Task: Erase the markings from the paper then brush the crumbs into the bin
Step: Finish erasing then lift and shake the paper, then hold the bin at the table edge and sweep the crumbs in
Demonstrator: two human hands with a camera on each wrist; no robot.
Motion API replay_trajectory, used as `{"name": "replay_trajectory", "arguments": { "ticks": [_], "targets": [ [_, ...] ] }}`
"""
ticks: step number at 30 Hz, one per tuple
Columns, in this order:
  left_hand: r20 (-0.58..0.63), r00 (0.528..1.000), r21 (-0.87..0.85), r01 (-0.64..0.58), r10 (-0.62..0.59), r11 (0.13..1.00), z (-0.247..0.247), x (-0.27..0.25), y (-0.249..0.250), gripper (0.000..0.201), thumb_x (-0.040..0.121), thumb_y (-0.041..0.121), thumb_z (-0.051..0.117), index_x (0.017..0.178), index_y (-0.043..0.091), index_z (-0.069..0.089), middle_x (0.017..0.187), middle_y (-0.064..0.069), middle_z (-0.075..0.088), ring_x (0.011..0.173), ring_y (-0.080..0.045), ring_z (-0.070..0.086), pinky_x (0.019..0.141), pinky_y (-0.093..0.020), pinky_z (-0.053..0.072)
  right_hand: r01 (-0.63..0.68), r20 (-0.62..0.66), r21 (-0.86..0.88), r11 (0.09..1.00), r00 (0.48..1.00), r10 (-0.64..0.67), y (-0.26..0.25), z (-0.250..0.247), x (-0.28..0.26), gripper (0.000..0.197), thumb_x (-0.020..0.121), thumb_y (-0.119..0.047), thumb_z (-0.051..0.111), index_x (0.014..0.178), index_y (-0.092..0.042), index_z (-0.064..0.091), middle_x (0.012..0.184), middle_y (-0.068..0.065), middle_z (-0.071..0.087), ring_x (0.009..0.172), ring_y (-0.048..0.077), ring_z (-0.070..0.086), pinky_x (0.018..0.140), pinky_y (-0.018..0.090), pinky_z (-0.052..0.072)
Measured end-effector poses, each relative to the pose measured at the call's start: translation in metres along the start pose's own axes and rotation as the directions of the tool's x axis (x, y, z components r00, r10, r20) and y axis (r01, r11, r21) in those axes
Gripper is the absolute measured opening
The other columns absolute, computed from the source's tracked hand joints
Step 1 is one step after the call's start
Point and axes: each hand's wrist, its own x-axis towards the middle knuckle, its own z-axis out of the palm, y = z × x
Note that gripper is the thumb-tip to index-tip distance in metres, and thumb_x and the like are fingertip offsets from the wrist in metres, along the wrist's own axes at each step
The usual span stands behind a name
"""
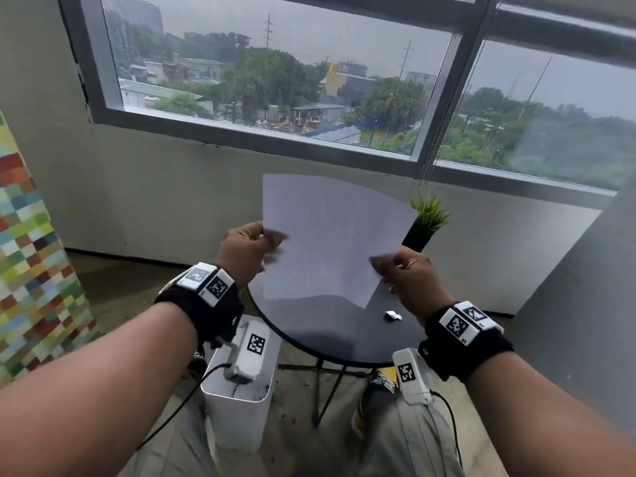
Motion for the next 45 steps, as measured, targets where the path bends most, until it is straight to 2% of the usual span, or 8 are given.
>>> {"name": "replay_trajectory", "arguments": {
  "ticks": [5, 15, 19, 26, 31, 34, 37, 45],
  "targets": [
    [0.113, 0.965, 0.159, 0.218, -0.237, 0.963, 0.007, -0.007, -0.024, 0.014, 0.099, 0.017, 0.061, 0.088, 0.018, 0.069, 0.077, -0.002, 0.068, 0.055, -0.013, 0.060, 0.047, -0.023, 0.037, -0.176, 0.118, -0.135, 0.975, 0.974, 0.192, 0.021, 0.008, -0.009, 0.019, 0.088, -0.019, 0.067, 0.070, -0.017, 0.062, 0.067, 0.003, 0.059, 0.062, 0.018, 0.052, 0.054, 0.032, 0.042],
    [-0.069, 0.993, 0.370, 0.117, -0.098, 0.922, 0.007, 0.020, -0.031, 0.033, 0.086, 0.032, 0.071, 0.116, 0.027, 0.060, 0.103, -0.007, 0.068, 0.094, -0.026, 0.066, 0.087, -0.038, 0.053, -0.257, 0.042, -0.164, 0.952, 0.963, 0.267, 0.030, 0.004, 0.018, 0.015, 0.085, -0.015, 0.058, 0.072, -0.012, 0.065, 0.067, 0.020, 0.066, 0.052, 0.024, 0.058, 0.052, 0.039, 0.049],
    [-0.065, 0.974, 0.522, -0.154, 0.219, 0.839, 0.026, 0.019, -0.028, 0.048, 0.088, 0.025, 0.072, 0.132, 0.025, 0.052, 0.105, -0.003, 0.056, 0.092, -0.021, 0.060, 0.090, -0.033, 0.047, -0.283, 0.017, -0.021, 0.959, 0.959, 0.283, 0.036, -0.001, 0.045, 0.014, 0.093, -0.004, 0.055, 0.079, -0.008, 0.054, 0.065, 0.017, 0.058, 0.046, 0.022, 0.061, 0.047, 0.028, 0.050],
    [0.498, 0.865, 0.833, -0.462, -0.052, 0.305, 0.084, 0.031, -0.068, 0.108, 0.070, 0.079, 0.061, 0.152, 0.053, -0.004, 0.163, 0.000, 0.013, 0.149, -0.026, 0.015, 0.118, -0.053, 0.024, -0.506, 0.190, 0.311, 0.804, 0.863, 0.469, 0.076, 0.005, 0.080, 0.009, 0.098, -0.007, 0.049, 0.093, -0.012, 0.054, 0.077, 0.007, 0.056, 0.054, 0.017, 0.062, 0.047, 0.025, 0.048],
    [0.557, 0.825, 0.829, -0.543, -0.100, 0.135, 0.112, 0.075, -0.097, 0.081, 0.091, 0.028, 0.049, 0.152, 0.055, 0.004, 0.166, 0.002, 0.011, 0.151, -0.024, 0.014, 0.117, -0.051, 0.022, -0.589, 0.284, 0.246, 0.770, 0.803, 0.523, 0.103, 0.007, 0.100, 0.009, 0.098, -0.022, 0.053, 0.100, -0.013, 0.054, 0.085, 0.008, 0.064, 0.062, 0.017, 0.063, 0.050, 0.025, 0.045],
    [0.531, 0.830, 0.847, -0.519, -0.172, 0.113, 0.115, 0.109, -0.102, 0.070, 0.091, 0.017, 0.043, 0.149, 0.054, 0.028, 0.160, 0.004, 0.027, 0.144, -0.025, 0.029, 0.113, -0.045, 0.033, -0.418, 0.329, -0.239, 0.877, 0.815, 0.478, 0.113, -0.010, 0.106, 0.021, 0.092, -0.033, 0.063, 0.100, -0.015, 0.056, 0.090, 0.007, 0.069, 0.067, 0.018, 0.061, 0.054, 0.027, 0.043],
    [0.483, 0.847, 0.876, -0.464, -0.222, 0.134, 0.113, 0.140, -0.103, 0.069, 0.090, 0.012, 0.041, 0.144, 0.056, 0.038, 0.141, 0.000, 0.041, 0.128, -0.028, 0.038, 0.103, -0.044, 0.043, 0.096, 0.476, -0.774, 0.625, 0.741, 0.475, 0.126, -0.029, 0.098, 0.036, 0.078, -0.049, 0.071, 0.106, -0.028, 0.059, 0.096, -0.006, 0.060, 0.084, 0.014, 0.060, 0.072, 0.025, 0.044],
    [0.486, 0.805, 0.874, -0.443, -0.340, 0.201, 0.113, 0.188, -0.118, 0.059, 0.095, 0.017, 0.043, 0.140, 0.054, 0.047, 0.136, -0.001, 0.049, 0.132, -0.028, 0.044, 0.110, -0.039, 0.039, 0.258, 0.512, -0.772, 0.580, 0.794, 0.327, 0.158, -0.039, 0.118, 0.010, 0.084, -0.025, 0.065, 0.093, -0.023, 0.060, 0.088, -0.005, 0.057, 0.079, 0.013, 0.053, 0.072, 0.023, 0.039]
  ]
}}
